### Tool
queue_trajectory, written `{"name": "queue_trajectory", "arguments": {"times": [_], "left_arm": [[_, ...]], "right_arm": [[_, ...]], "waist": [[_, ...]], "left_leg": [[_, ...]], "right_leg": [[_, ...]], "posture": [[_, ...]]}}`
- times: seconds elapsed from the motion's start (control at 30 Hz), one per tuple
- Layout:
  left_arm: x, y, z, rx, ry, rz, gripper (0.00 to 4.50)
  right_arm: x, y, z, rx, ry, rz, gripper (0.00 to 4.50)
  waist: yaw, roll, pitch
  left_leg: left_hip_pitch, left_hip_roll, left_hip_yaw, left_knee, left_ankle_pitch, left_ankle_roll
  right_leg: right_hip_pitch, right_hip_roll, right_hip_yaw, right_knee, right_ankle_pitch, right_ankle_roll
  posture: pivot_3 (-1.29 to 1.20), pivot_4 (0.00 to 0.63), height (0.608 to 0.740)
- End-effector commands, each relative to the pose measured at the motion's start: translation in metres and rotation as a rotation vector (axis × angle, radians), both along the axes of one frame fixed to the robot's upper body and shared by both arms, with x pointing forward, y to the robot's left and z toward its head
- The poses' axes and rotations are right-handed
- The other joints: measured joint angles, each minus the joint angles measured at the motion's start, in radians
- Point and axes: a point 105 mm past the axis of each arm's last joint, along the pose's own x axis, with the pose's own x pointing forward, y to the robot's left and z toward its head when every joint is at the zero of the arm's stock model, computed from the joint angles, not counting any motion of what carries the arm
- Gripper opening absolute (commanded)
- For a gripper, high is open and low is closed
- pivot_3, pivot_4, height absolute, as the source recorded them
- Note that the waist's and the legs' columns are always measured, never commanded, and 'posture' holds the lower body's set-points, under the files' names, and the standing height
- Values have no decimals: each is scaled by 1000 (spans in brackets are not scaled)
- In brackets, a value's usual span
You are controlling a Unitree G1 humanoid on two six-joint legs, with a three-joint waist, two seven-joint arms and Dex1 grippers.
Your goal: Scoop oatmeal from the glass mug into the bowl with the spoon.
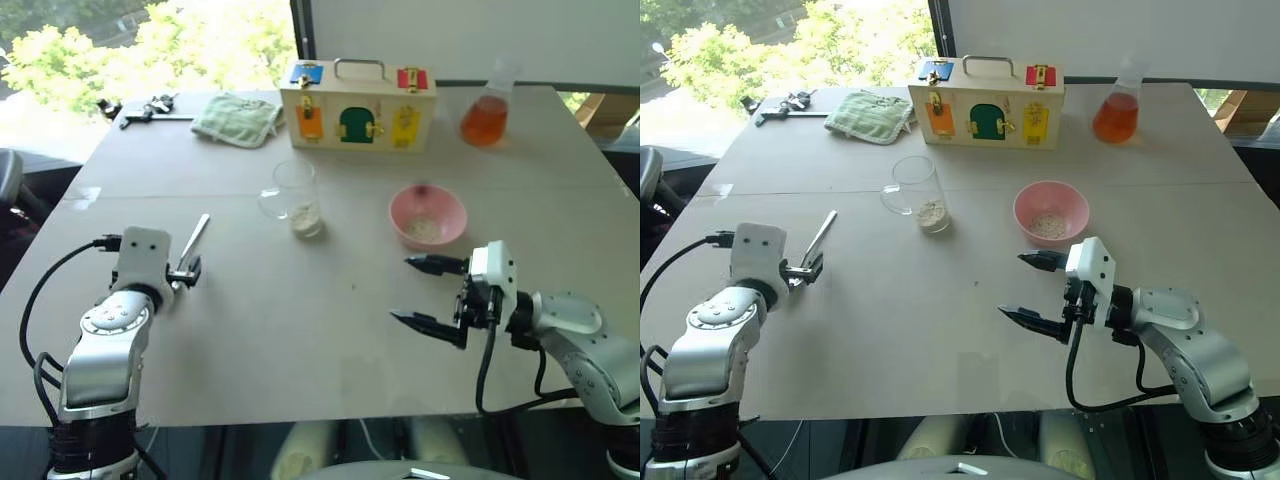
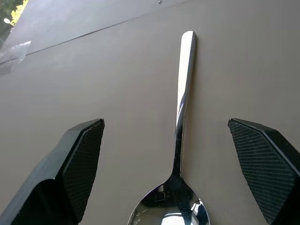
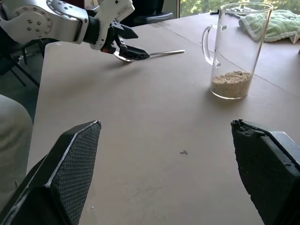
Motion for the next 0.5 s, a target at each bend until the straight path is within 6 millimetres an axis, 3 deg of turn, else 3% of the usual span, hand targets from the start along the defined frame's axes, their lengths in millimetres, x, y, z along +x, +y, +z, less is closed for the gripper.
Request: {"name": "queue_trajectory", "arguments": {"times": [0.03,0.13,0.17,0.27,0.43,0.5], "left_arm": [[5,5,-7,-86,24,-5,4417],[9,7,-16,-153,48,-22,3724],[10,9,-20,-202,57,-12,3061],[6,14,-31,-301,88,26,2506],[-7,23,-43,-339,130,84,248],[-11,23,-44,-341,129,93,69]], "right_arm": [[-5,4,10,9,-43,15,4500],[-5,4,10,10,-43,13,4500],[-5,3,10,10,-43,10,4500],[-4,2,10,8,-44,2,4500],[-3,1,10,8,-45,-14,4500],[-3,1,10,10,-46,-17,4500]], "waist": [[0,0,0],[2,0,0],[2,0,0],[0,0,-1],[-9,4,-4],[-14,4,-4]], "left_leg": [[0,0,0,0,0,0],[0,0,0,0,1,-1],[1,0,0,0,1,-1],[1,0,0,0,1,-2],[2,0,0,0,1,-2],[2,0,0,0,1,-2]], "right_leg": [[0,0,0,0,0,0],[0,0,0,1,0,0],[0,0,0,1,0,-1],[0,0,0,2,1,-1],[0,0,1,3,1,-1],[0,0,1,3,1,-1]], "posture": [[0,150,740],[0,150,740],[0,150,740],[0,150,740],[0,150,740],[0,150,740]]}}
